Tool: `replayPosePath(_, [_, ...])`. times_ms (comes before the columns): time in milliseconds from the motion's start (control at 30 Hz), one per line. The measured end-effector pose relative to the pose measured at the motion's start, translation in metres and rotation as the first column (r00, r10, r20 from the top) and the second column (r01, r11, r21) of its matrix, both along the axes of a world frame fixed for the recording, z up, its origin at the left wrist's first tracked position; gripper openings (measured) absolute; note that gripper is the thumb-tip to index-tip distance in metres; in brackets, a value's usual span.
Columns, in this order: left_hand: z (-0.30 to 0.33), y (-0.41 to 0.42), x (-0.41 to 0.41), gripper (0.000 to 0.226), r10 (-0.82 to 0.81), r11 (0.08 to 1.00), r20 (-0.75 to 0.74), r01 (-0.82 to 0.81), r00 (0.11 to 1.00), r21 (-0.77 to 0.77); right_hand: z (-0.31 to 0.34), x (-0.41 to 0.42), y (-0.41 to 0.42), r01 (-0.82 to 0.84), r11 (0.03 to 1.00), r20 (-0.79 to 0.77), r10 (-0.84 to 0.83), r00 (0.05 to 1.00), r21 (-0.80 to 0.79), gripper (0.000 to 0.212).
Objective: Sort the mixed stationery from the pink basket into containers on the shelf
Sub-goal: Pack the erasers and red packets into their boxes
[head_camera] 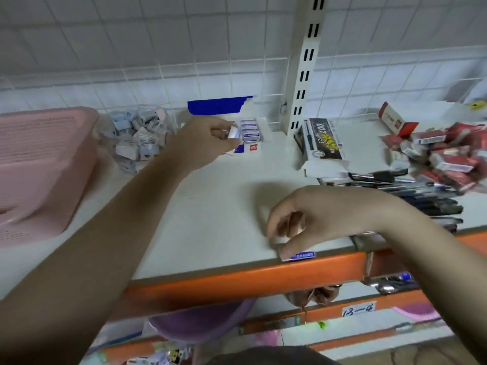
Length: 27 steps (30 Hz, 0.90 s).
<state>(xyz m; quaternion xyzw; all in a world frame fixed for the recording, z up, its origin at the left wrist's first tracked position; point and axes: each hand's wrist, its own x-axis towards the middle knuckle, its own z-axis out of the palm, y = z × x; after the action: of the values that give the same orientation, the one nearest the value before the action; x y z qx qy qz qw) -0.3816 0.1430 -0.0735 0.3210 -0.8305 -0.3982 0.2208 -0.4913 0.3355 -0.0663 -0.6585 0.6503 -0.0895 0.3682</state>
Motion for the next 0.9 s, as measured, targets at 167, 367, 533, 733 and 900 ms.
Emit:
replayPosePath(167, [0.0, -0.008, -0.038, 0.023, 0.02, 0.978, 0.066, -0.005, 0.998, -0.207, -0.007, 0.003, 0.025, 0.043, 0.996, -0.071, -0.049, 0.996, -0.081, 0.03])
replayPosePath(367, [-0.006, -0.019, -0.056, 0.025, -0.002, 0.94, 0.108, 0.039, 0.994, -0.339, -0.015, 0.006, 0.035, 0.146, 0.986, -0.035, -0.149, 0.988, -0.079, 0.022])
replayPosePath(533, [-0.01, -0.022, -0.059, 0.021, -0.074, 0.939, 0.15, 0.12, 0.986, -0.321, -0.016, 0.004, 0.038, 0.21, 0.973, 0.057, -0.205, 0.977, -0.1, 0.015])
replayPosePath(733, [-0.005, -0.023, -0.062, 0.02, -0.198, 0.904, 0.27, 0.282, 0.942, -0.321, -0.02, -0.009, 0.035, 0.452, 0.858, 0.294, -0.378, 0.878, -0.244, 0.015])
replayPosePath(900, [0.005, -0.031, -0.061, 0.012, -0.304, 0.846, 0.444, 0.453, 0.843, -0.281, -0.023, -0.013, 0.036, 0.567, 0.768, 0.411, -0.433, 0.802, -0.298, 0.014])
